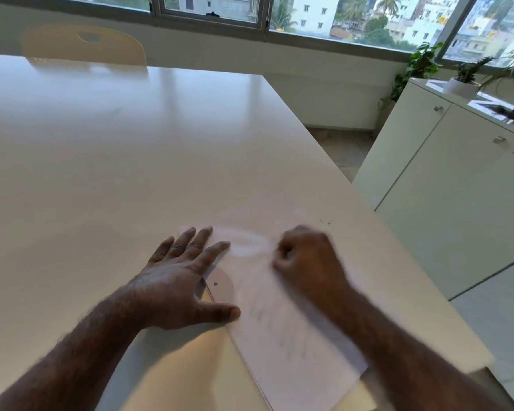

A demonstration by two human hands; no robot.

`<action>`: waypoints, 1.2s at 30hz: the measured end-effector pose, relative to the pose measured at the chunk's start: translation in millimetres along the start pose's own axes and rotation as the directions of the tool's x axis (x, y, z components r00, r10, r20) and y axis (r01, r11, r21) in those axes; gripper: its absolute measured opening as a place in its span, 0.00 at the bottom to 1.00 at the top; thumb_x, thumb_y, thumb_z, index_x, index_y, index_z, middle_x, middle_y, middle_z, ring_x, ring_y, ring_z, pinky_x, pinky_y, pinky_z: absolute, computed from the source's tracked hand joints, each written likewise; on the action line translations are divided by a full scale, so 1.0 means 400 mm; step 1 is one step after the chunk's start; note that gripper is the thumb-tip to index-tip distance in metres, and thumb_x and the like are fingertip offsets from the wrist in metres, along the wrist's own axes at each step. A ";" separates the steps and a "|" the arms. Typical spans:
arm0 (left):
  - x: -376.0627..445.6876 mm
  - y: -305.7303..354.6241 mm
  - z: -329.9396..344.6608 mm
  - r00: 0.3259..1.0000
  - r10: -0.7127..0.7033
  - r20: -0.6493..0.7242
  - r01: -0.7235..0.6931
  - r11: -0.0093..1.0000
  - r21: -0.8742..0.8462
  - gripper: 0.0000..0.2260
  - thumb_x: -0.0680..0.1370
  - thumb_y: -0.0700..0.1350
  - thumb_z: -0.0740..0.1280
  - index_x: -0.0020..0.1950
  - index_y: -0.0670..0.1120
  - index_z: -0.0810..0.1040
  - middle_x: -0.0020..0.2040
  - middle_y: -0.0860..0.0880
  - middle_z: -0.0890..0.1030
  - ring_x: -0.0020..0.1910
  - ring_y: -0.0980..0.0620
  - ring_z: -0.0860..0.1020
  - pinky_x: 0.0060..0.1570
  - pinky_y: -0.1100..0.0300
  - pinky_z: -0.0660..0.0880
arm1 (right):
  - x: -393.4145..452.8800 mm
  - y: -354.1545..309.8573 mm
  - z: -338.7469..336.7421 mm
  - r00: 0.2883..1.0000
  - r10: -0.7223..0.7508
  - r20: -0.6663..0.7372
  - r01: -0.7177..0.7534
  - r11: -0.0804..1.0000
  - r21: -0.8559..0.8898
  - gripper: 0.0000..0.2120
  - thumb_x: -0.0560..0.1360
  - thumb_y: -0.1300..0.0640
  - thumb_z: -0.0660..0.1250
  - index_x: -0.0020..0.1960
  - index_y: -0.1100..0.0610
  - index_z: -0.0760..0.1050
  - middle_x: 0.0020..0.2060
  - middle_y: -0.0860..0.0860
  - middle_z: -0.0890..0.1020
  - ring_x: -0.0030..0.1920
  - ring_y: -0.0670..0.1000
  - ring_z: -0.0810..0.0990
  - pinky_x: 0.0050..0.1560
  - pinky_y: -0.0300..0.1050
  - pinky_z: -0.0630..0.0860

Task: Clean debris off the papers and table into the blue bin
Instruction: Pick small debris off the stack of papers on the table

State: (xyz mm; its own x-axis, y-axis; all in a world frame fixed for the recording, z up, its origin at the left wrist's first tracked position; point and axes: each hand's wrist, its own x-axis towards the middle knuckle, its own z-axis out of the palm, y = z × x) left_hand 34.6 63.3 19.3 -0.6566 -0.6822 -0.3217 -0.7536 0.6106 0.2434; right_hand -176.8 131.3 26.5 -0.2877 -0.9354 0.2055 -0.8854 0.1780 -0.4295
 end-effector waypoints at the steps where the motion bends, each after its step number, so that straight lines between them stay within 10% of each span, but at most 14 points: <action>1: 0.001 -0.001 0.002 1.000 0.003 -0.003 -0.003 1.000 0.000 0.51 0.62 0.80 0.57 0.75 0.65 0.33 0.74 0.58 0.26 0.71 0.56 0.24 0.71 0.54 0.28 | 0.032 0.051 -0.021 0.993 0.097 -0.068 -0.101 0.993 -0.066 0.08 0.65 0.54 0.64 0.36 0.57 0.80 0.36 0.52 0.80 0.39 0.55 0.80 0.39 0.43 0.75; 5: 0.000 -0.002 0.006 1.000 0.007 -0.001 -0.007 1.000 -0.007 0.51 0.62 0.80 0.57 0.75 0.64 0.34 0.74 0.58 0.26 0.71 0.56 0.24 0.71 0.54 0.28 | 0.063 0.091 -0.049 0.950 0.162 -0.265 -0.213 0.961 -0.174 0.06 0.67 0.58 0.67 0.38 0.59 0.80 0.38 0.57 0.80 0.40 0.59 0.80 0.37 0.44 0.72; 8: 0.000 -0.006 0.003 1.000 -0.005 -0.005 0.005 1.000 -0.013 0.51 0.62 0.80 0.57 0.75 0.65 0.33 0.74 0.57 0.26 0.71 0.55 0.24 0.71 0.54 0.28 | -0.015 -0.023 0.023 0.993 -0.056 -0.103 0.052 0.998 -0.038 0.04 0.64 0.58 0.66 0.34 0.58 0.78 0.34 0.53 0.79 0.35 0.55 0.78 0.36 0.44 0.73; 14: 0.006 -0.004 0.008 1.000 0.004 0.017 -0.004 1.000 -0.013 0.51 0.61 0.81 0.56 0.74 0.66 0.33 0.74 0.58 0.26 0.71 0.55 0.24 0.71 0.54 0.28 | 0.090 0.101 -0.037 0.971 0.180 -0.159 -0.200 0.973 -0.115 0.07 0.67 0.55 0.67 0.39 0.57 0.82 0.39 0.54 0.83 0.41 0.56 0.81 0.40 0.40 0.73; 18: 0.008 0.000 0.003 1.000 0.005 0.009 -0.004 1.000 -0.027 0.52 0.60 0.81 0.57 0.75 0.65 0.34 0.75 0.57 0.27 0.72 0.55 0.25 0.71 0.54 0.29 | 0.040 0.033 0.016 0.996 0.007 -0.092 -0.009 1.000 -0.016 0.06 0.64 0.56 0.66 0.36 0.57 0.81 0.37 0.53 0.82 0.39 0.54 0.81 0.40 0.41 0.75; 23: 0.004 0.000 0.004 1.000 0.006 0.021 -0.006 1.000 -0.024 0.52 0.61 0.81 0.57 0.75 0.64 0.35 0.75 0.56 0.28 0.72 0.54 0.25 0.71 0.54 0.29 | 0.114 0.126 -0.085 0.950 0.264 -0.167 -0.290 0.945 -0.152 0.08 0.67 0.55 0.68 0.41 0.58 0.83 0.40 0.56 0.84 0.43 0.57 0.82 0.41 0.41 0.74; 26: 0.003 0.001 0.004 1.000 0.003 -0.003 -0.003 1.000 -0.029 0.51 0.62 0.80 0.58 0.76 0.64 0.35 0.75 0.56 0.28 0.72 0.55 0.26 0.71 0.54 0.29 | 0.035 0.023 -0.056 0.977 0.099 -0.188 -0.115 0.991 -0.074 0.06 0.66 0.55 0.67 0.38 0.57 0.81 0.37 0.53 0.82 0.40 0.56 0.81 0.39 0.42 0.75; 30: 0.005 0.004 -0.001 1.000 -0.001 0.017 0.002 1.000 -0.019 0.53 0.60 0.81 0.56 0.76 0.63 0.34 0.75 0.56 0.27 0.72 0.54 0.25 0.71 0.53 0.29 | -0.064 -0.093 -0.020 0.960 -0.123 0.253 0.100 0.990 0.102 0.03 0.69 0.54 0.69 0.41 0.52 0.81 0.39 0.47 0.80 0.39 0.46 0.79 0.43 0.43 0.79; 34: 0.004 -0.002 0.003 1.000 0.009 0.021 -0.009 1.000 -0.023 0.55 0.55 0.84 0.52 0.76 0.64 0.35 0.75 0.57 0.28 0.72 0.55 0.25 0.72 0.53 0.29 | -0.011 -0.006 -0.041 0.997 0.066 -0.036 -0.068 0.996 -0.057 0.07 0.66 0.55 0.67 0.39 0.55 0.82 0.37 0.50 0.81 0.41 0.53 0.81 0.40 0.37 0.73; 36: 0.002 0.000 0.003 1.000 0.003 0.025 -0.003 1.000 -0.022 0.55 0.57 0.83 0.53 0.76 0.64 0.34 0.75 0.56 0.28 0.72 0.55 0.25 0.72 0.53 0.29 | -0.045 -0.061 -0.021 0.997 -0.053 0.054 0.052 0.998 0.019 0.07 0.67 0.55 0.67 0.41 0.56 0.82 0.38 0.49 0.81 0.40 0.51 0.80 0.41 0.39 0.75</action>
State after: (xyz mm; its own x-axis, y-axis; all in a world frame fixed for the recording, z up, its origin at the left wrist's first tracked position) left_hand 34.2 63.3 17.9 -0.6580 -0.6700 -0.3436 -0.7524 0.6035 0.2640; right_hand -153.0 146.1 40.8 -0.2202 -0.9587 0.1802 -0.8921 0.1231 -0.4348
